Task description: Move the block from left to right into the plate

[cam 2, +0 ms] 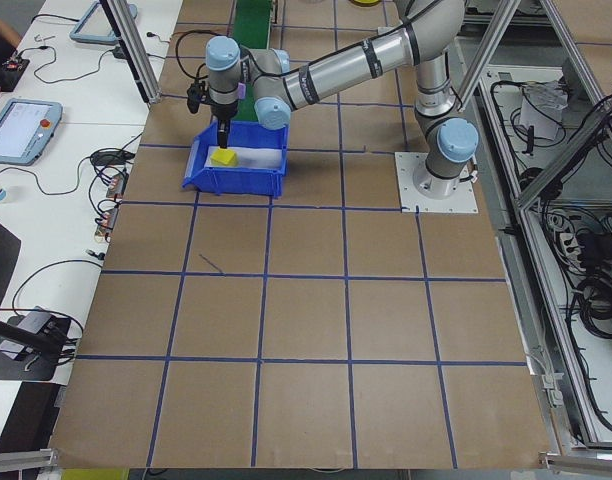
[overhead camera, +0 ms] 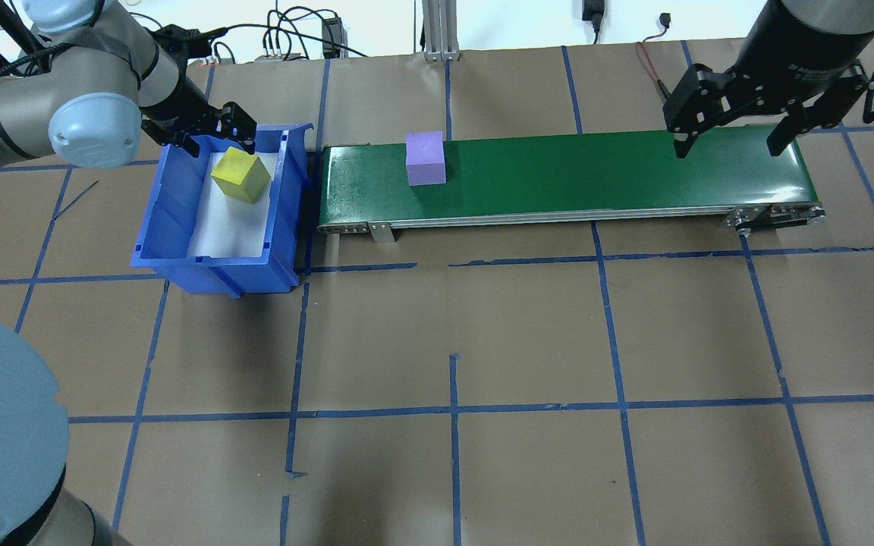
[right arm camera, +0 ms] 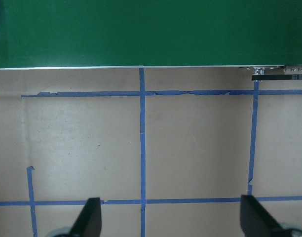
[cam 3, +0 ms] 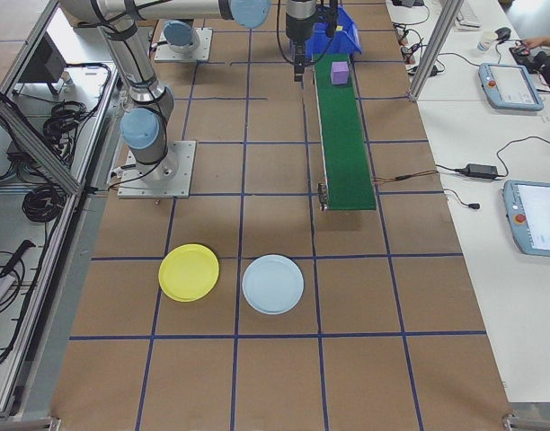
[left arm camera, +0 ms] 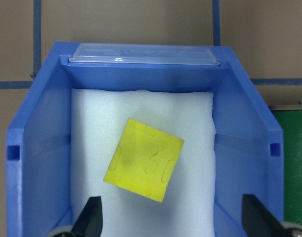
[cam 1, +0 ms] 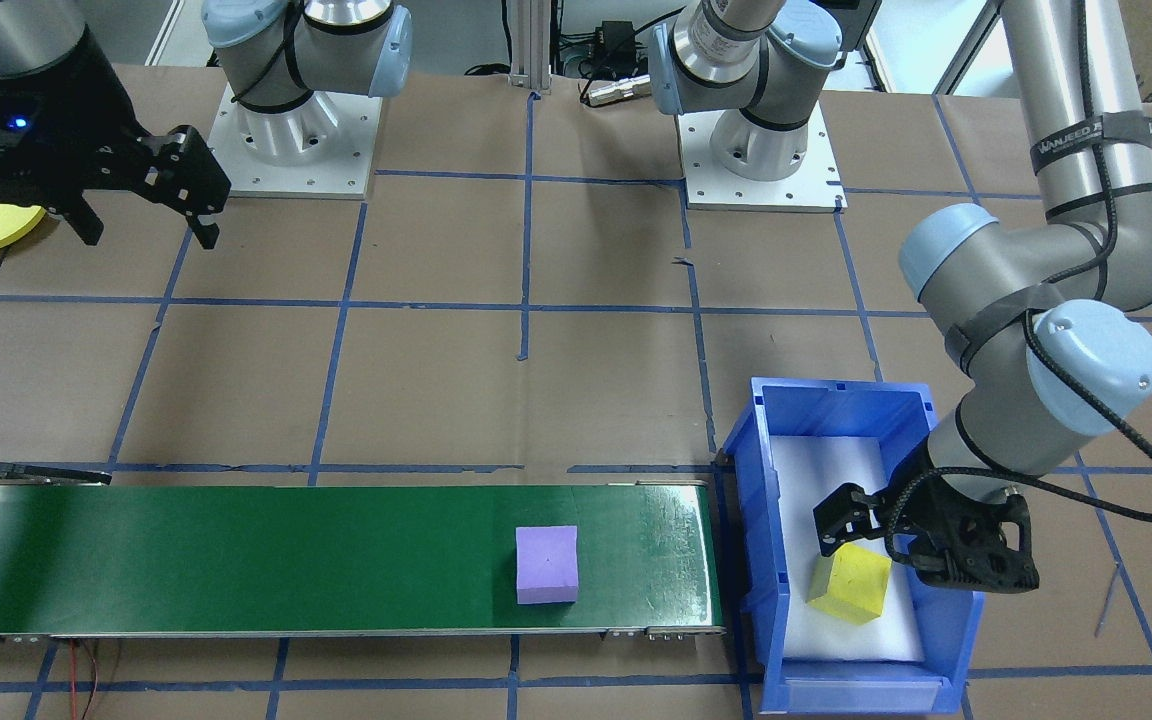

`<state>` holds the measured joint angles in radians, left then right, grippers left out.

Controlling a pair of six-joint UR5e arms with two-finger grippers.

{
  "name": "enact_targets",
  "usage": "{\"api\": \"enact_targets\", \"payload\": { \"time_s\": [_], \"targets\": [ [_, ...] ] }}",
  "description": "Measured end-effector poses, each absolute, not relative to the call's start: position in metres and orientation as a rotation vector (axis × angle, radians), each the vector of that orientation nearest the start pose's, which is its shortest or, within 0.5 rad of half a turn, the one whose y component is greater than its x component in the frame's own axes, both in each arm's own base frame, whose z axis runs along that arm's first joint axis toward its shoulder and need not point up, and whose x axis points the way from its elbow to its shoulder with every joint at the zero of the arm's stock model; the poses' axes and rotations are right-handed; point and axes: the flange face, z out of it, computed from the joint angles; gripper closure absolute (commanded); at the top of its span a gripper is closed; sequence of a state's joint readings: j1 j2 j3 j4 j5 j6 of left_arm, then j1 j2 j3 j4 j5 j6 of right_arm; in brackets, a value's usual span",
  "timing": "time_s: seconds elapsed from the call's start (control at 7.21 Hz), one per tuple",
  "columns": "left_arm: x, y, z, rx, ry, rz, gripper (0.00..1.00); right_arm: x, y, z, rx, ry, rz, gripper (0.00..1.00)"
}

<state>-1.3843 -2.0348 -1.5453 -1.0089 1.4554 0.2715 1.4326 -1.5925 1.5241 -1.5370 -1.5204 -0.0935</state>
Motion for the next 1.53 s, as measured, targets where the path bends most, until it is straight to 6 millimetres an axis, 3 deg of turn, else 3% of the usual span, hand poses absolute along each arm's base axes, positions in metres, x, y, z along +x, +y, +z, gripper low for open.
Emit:
{"api": "enact_targets", "payload": {
  "time_s": [0.28,0.55,0.69,0.97,1.25,1.39,1.53],
  "targets": [
    [-0.019,-0.680,0.263,0.207,3.214,-0.209,0.00,-0.001,-0.531,0.497,0.134,3.007,-0.057,0.00],
    [-0.018,-0.685,0.245,0.228,3.214,-0.208,0.01,-0.075,-0.569,0.450,0.132,2.919,-0.062,0.00],
    [-0.018,-0.686,0.239,0.232,3.216,-0.204,0.14,-0.097,-0.589,0.425,0.113,2.881,-0.104,0.00],
    [-0.018,-0.687,0.226,0.240,3.221,-0.183,0.70,-0.126,-0.616,0.389,0.075,2.837,-0.193,0.00],
    [-0.018,-0.686,0.230,0.267,3.214,-0.193,0.73,-0.140,-0.629,0.371,0.062,2.828,-0.247,0.00],
    [-0.019,-0.685,0.252,0.274,3.204,-0.242,0.73,-0.142,-0.632,0.366,0.059,2.828,-0.261,0.00],
    [-0.025,-0.678,0.290,0.280,3.192,-0.325,0.73,-0.142,-0.635,0.363,0.056,2.821,-0.281,0.00]
  ]
}}
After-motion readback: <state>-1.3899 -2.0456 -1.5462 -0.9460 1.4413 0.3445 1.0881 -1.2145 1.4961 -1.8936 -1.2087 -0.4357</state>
